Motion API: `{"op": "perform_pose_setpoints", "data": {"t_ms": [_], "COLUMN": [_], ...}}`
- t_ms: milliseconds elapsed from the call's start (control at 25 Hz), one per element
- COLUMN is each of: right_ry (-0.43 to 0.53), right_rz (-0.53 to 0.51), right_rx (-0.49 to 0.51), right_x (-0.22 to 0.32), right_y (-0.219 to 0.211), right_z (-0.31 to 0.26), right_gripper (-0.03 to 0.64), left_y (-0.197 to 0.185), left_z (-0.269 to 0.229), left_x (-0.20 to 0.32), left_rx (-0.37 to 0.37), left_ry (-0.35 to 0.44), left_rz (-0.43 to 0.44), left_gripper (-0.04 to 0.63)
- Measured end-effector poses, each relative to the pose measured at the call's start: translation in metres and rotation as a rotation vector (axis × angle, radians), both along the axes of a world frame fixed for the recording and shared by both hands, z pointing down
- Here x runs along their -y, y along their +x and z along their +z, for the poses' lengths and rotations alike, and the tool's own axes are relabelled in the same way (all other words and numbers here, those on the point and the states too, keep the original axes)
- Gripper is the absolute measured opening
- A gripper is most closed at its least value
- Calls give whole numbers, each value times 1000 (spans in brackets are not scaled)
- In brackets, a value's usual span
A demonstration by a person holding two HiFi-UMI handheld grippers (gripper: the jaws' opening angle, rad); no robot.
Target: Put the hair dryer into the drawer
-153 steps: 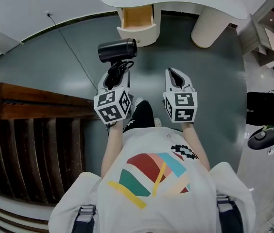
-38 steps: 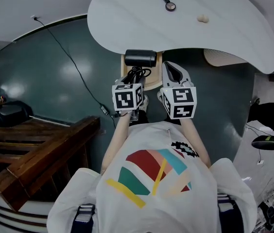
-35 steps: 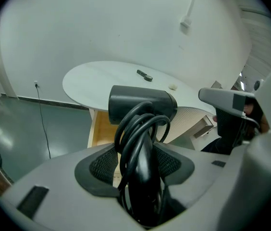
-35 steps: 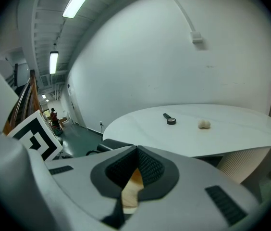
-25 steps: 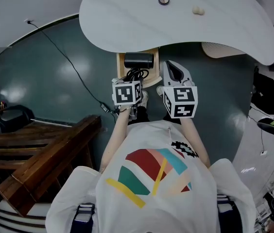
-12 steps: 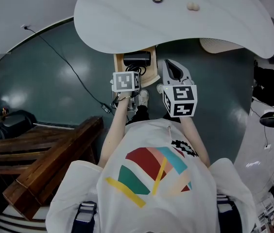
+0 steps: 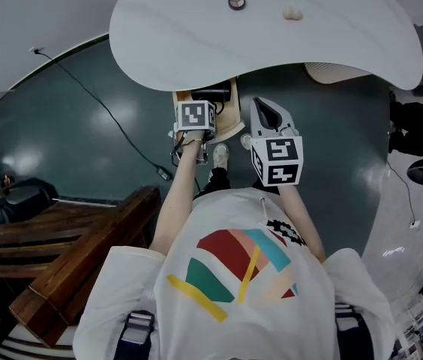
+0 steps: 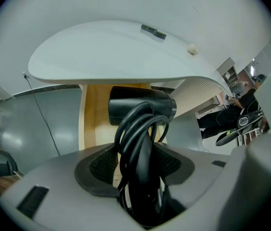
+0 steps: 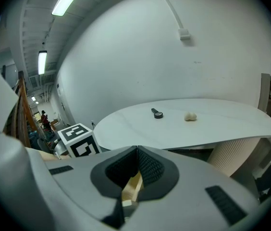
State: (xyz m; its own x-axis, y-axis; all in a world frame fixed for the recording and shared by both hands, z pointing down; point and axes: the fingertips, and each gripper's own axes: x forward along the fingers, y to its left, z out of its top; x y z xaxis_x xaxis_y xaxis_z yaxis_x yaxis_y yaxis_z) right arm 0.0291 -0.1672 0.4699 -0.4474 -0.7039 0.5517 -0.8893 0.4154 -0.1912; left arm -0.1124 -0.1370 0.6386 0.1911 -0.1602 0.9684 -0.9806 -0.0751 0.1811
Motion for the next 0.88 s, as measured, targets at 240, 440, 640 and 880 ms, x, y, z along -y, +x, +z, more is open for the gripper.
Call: {"op": "perform_pose_setpoints", "data": {"t_ms": [240,440,640,880], "right_ry": [-40,-44,-56,-53], "right_rz": [-23,-28,-46,-66], "right_rx": [-45,-52,-58,-69], "right_x": [-7,-6,-6,-1], "right_y": [7,1,-5,-14], "right_z": [13,15,17,18], "right_gripper": [11,11,11,11], "left_y": [14,6,3,6], "left_z": [21,26,31,32], "left_x": [13,30,42,56], "left_rx": [-27,-3,1,-7], "left_ry": [-35,17,60,175], "left_rz": [-21,-41,-72,-88], "left_gripper": [236,236,236,236]}}
